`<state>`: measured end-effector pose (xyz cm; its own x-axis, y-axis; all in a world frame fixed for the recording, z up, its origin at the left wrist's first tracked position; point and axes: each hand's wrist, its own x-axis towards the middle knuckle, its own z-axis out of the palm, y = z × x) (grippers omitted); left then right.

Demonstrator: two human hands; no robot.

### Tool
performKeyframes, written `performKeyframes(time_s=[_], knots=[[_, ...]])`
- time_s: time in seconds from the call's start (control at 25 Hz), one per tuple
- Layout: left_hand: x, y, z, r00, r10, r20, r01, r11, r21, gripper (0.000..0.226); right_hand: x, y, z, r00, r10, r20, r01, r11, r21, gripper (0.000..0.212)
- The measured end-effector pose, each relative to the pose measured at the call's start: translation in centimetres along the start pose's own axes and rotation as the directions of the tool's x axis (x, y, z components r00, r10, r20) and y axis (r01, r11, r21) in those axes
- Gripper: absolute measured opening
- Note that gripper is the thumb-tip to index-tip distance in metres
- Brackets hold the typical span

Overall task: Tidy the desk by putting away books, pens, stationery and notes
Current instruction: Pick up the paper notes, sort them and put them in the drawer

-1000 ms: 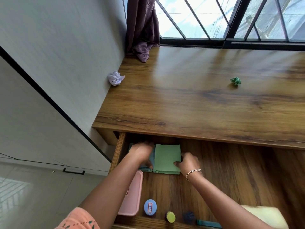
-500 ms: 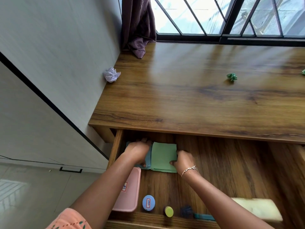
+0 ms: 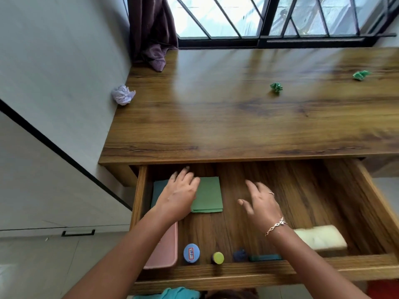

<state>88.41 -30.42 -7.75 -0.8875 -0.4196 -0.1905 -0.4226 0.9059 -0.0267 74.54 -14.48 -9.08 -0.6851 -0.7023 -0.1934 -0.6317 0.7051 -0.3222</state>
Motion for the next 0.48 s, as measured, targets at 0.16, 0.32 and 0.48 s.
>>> performKeyframes(time_s=[0.16,0.32,0.48], knots=[[-2.5,-0.3,-1.2,0.979,0.018,-0.205,-0.033,0.997,-0.073,0.047,-1.4,3.3,-2.1,0.997,-0.006,-0.075,0.007,1.0,0.024,0.054],[-5.1,1.7,-0.3,0.911,-0.133,-0.391,0.042,0.971,-0.233,0.043,-3.4,7.9,-4.3,0.991,-0.03,-0.13,0.038,0.998,0.058,0.05],[-8.2,5.2,0.9,0.815,-0.387,-0.43,0.148,0.858,-0.492,0.062,-6.5,12.9,-5.3,0.98,-0.076,-0.182,0.078,0.997,0.007,0.074]])
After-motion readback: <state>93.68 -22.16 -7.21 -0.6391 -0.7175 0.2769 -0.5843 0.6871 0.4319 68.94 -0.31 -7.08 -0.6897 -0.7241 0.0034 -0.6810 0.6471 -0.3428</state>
